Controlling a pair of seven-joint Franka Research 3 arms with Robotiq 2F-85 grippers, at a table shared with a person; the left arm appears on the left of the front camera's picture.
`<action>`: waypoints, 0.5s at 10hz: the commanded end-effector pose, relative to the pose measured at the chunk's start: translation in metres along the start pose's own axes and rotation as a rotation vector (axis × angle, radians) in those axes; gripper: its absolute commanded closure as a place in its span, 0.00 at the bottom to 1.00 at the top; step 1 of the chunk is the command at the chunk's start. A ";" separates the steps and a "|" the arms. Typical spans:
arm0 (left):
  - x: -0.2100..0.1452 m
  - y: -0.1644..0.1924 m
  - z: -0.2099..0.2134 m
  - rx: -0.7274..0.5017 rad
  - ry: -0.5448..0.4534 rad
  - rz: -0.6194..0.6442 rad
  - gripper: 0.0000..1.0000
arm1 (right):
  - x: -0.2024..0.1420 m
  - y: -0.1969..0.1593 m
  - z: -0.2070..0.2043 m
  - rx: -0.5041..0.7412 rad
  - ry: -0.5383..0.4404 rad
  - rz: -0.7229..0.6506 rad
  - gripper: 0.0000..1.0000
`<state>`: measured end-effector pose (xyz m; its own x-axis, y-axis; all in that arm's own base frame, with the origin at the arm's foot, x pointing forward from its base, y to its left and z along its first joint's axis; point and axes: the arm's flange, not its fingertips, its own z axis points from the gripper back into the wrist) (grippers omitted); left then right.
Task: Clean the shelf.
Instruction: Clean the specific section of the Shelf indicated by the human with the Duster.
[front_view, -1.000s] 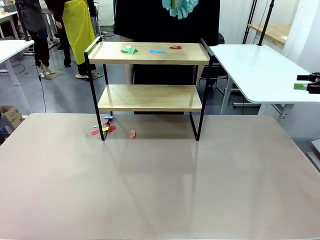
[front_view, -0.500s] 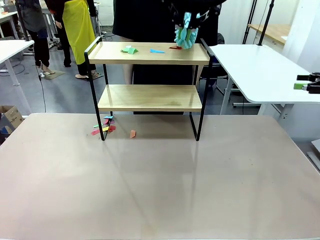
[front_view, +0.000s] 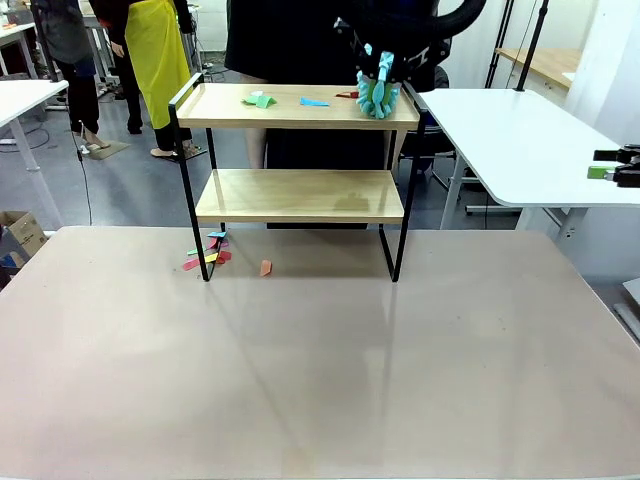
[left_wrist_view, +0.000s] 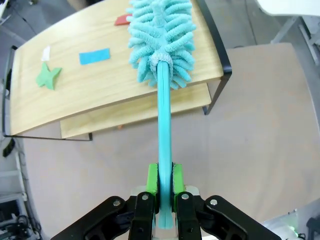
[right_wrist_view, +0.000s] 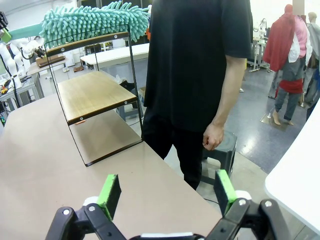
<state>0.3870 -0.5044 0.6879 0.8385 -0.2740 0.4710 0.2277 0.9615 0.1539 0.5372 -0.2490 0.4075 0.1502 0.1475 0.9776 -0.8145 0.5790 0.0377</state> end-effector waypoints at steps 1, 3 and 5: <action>0.005 -0.011 -0.006 -0.017 0.068 0.013 0.86 | 0.002 0.001 -0.001 0.001 0.001 0.003 0.00; 0.002 -0.016 -0.013 -0.033 0.092 0.015 0.86 | 0.002 0.001 -0.001 0.001 0.001 0.003 0.00; -0.002 -0.008 -0.017 -0.003 0.042 -0.007 0.86 | 0.002 0.001 -0.001 0.001 0.001 0.003 0.00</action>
<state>0.3940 -0.5141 0.6659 0.8620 -0.2794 0.4229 0.2367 0.9597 0.1516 0.5372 -0.2490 0.4075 0.1501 0.1476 0.9776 -0.8145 0.5790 0.0377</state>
